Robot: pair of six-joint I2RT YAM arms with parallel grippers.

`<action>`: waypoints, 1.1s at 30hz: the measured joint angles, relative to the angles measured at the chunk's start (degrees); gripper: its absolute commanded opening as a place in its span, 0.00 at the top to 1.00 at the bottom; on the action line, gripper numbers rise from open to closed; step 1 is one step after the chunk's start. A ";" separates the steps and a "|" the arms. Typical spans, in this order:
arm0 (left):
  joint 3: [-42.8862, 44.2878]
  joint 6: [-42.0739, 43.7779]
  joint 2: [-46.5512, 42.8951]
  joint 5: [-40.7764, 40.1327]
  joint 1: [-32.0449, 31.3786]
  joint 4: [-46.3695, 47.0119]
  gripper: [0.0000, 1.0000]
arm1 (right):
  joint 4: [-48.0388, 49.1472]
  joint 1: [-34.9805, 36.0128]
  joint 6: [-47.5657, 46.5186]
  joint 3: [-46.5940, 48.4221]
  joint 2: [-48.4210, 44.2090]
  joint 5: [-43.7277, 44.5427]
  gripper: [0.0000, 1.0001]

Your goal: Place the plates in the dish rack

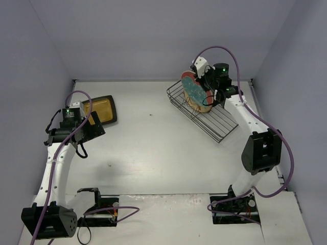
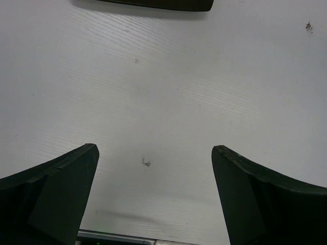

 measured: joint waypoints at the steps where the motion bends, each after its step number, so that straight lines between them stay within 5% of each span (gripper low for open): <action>1: 0.00 0.00 0.09 0.00 0.00 0.00 0.03 | 0.00 -0.09 0.00 0.00 0.66 -0.26 1.00; 17: -0.61 0.00 0.17 -0.11 0.00 -0.07 0.03 | 4.81 -0.50 1.62 -4.37 4.42 -4.35 0.96; 20: -1.77 -0.02 0.17 0.07 0.00 -0.09 0.03 | 5.55 -0.50 2.49 -6.05 4.48 -4.68 0.89; 26: -2.43 -0.11 0.57 0.26 0.00 -0.09 0.03 | 9.31 -0.81 4.68 -6.56 4.46 -5.11 0.54; 33: -2.40 -0.35 2.54 0.28 0.00 0.61 0.03 | 11.65 -0.83 4.96 -6.54 3.78 -4.22 0.36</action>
